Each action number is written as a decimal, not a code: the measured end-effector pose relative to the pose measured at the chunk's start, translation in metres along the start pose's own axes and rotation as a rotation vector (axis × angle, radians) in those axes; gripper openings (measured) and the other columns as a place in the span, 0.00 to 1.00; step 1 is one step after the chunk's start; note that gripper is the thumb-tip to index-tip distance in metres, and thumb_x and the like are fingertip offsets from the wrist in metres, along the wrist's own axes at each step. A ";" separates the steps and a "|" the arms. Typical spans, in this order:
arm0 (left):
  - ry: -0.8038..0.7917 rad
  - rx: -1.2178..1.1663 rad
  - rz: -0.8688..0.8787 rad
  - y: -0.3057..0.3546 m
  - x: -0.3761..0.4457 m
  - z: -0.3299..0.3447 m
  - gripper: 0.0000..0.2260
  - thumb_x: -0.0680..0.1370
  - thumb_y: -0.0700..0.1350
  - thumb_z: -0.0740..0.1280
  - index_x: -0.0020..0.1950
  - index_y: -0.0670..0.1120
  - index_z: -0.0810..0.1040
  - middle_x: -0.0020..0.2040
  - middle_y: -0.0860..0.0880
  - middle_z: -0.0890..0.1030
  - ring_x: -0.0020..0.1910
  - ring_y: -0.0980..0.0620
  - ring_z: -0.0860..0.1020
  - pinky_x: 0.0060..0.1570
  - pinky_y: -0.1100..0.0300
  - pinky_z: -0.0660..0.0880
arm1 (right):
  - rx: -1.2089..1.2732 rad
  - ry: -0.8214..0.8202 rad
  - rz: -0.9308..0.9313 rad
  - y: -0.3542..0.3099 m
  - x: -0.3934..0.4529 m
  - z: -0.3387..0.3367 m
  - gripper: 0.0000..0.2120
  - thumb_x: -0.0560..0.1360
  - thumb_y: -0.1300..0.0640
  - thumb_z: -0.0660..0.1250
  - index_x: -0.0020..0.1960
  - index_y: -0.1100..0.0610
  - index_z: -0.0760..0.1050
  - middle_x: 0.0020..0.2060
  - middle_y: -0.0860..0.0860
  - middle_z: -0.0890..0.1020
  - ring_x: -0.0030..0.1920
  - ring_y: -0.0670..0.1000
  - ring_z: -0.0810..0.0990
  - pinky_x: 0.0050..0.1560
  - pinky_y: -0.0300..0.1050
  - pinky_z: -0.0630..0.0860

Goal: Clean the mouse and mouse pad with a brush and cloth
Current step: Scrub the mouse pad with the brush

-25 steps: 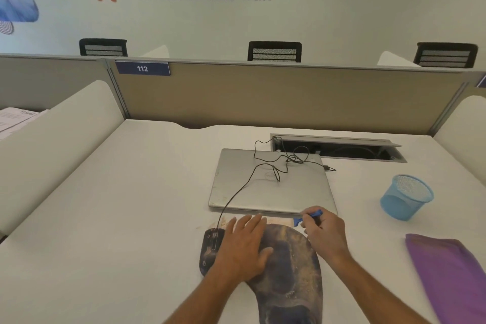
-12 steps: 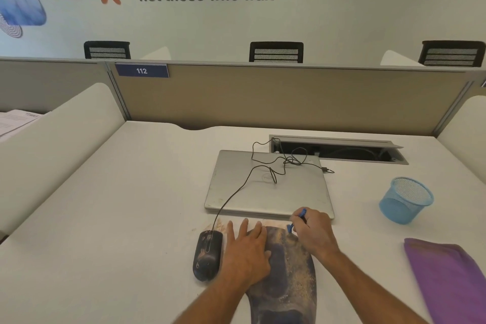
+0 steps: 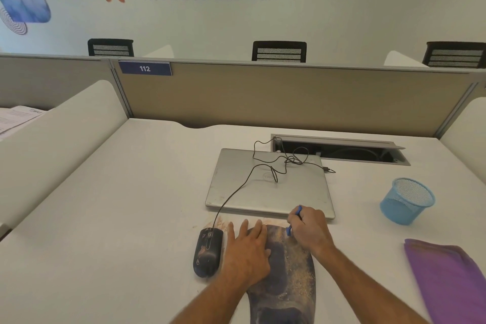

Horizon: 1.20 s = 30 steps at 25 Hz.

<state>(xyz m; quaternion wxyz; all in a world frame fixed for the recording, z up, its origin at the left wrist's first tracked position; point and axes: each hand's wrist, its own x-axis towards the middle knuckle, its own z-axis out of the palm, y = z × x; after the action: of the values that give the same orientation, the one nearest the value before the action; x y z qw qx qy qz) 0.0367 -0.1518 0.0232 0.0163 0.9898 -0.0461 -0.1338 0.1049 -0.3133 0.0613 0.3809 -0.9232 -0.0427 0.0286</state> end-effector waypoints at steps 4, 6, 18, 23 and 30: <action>0.001 -0.001 -0.003 0.000 0.001 0.000 0.28 0.85 0.58 0.49 0.82 0.50 0.45 0.83 0.50 0.47 0.81 0.42 0.42 0.74 0.35 0.35 | 0.004 -0.075 0.014 0.000 0.000 0.001 0.14 0.78 0.57 0.63 0.36 0.57 0.81 0.32 0.52 0.83 0.34 0.48 0.81 0.32 0.40 0.74; -0.003 -0.001 -0.001 0.000 0.001 0.000 0.28 0.85 0.58 0.49 0.82 0.50 0.45 0.83 0.50 0.46 0.81 0.42 0.42 0.74 0.34 0.35 | 0.033 -0.019 0.002 0.000 0.000 0.002 0.16 0.78 0.57 0.63 0.34 0.59 0.80 0.29 0.53 0.82 0.32 0.50 0.81 0.32 0.44 0.75; -0.011 -0.018 -0.009 0.001 0.002 0.001 0.28 0.85 0.58 0.49 0.82 0.50 0.44 0.83 0.50 0.46 0.81 0.42 0.42 0.74 0.34 0.35 | 0.008 -0.076 0.014 0.000 0.001 0.008 0.15 0.78 0.55 0.62 0.37 0.58 0.81 0.31 0.52 0.83 0.34 0.48 0.81 0.35 0.44 0.76; -0.008 -0.016 -0.013 0.001 0.002 0.001 0.29 0.85 0.57 0.49 0.82 0.50 0.44 0.83 0.50 0.46 0.81 0.42 0.43 0.73 0.34 0.35 | 0.013 -0.090 0.028 -0.001 0.001 0.011 0.14 0.79 0.53 0.62 0.39 0.55 0.80 0.34 0.51 0.83 0.35 0.47 0.80 0.35 0.39 0.73; -0.014 -0.011 -0.017 0.002 0.002 0.001 0.28 0.85 0.57 0.49 0.82 0.51 0.44 0.83 0.50 0.46 0.81 0.41 0.42 0.73 0.34 0.35 | -0.006 -0.116 -0.001 -0.003 -0.003 0.013 0.14 0.79 0.53 0.62 0.39 0.56 0.80 0.33 0.51 0.82 0.34 0.48 0.80 0.37 0.43 0.75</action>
<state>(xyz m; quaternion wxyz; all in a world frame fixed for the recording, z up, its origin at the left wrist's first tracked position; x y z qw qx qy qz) 0.0378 -0.1537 0.0216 0.0203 0.9891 -0.0370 -0.1412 0.1010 -0.3020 0.0542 0.3749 -0.9212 -0.0653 0.0817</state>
